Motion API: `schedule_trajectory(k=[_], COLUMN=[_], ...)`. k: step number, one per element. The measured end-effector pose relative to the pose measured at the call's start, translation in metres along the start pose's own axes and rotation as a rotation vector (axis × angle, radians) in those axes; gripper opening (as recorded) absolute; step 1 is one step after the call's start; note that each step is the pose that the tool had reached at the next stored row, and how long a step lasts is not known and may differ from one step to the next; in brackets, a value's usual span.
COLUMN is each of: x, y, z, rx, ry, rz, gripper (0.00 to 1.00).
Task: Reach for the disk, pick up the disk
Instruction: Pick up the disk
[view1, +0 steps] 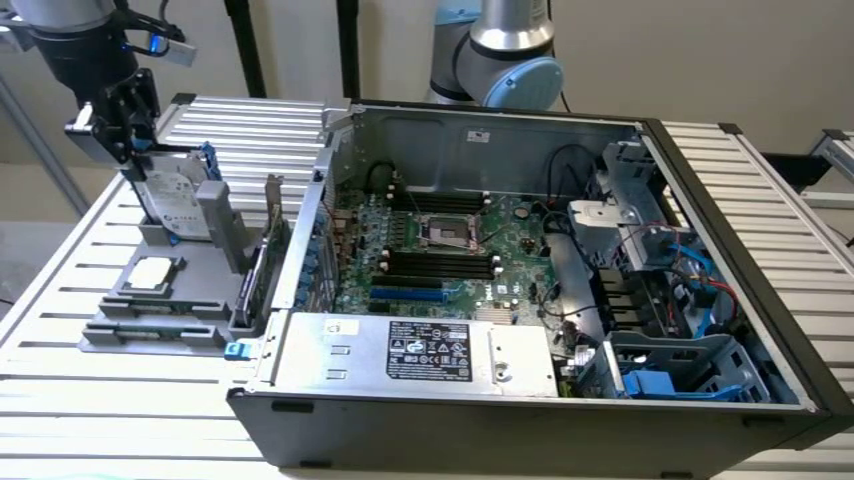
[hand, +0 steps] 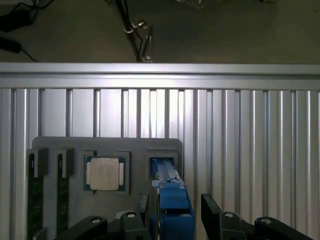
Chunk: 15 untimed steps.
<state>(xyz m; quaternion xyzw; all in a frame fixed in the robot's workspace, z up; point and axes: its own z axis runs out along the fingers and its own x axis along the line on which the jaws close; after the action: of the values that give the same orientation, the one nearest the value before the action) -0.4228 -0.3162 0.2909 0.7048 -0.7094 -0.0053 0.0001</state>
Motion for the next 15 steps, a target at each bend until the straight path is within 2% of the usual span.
schedule_trajectory(k=[5, 8, 9, 15], x=[0.0, 0.0, 0.0, 0.0006], y=[0.0, 0.0, 0.0, 0.0001], z=[0.0001, 0.0001, 0.0001, 0.0001], rx=[0.0005, 0.0005, 0.0005, 0.0004], ry=[0.0, 0.0, 0.0, 0.0001], rz=[0.0, 0.0, 0.0, 0.0], gripper=[0.54, 0.51, 0.45, 0.43])
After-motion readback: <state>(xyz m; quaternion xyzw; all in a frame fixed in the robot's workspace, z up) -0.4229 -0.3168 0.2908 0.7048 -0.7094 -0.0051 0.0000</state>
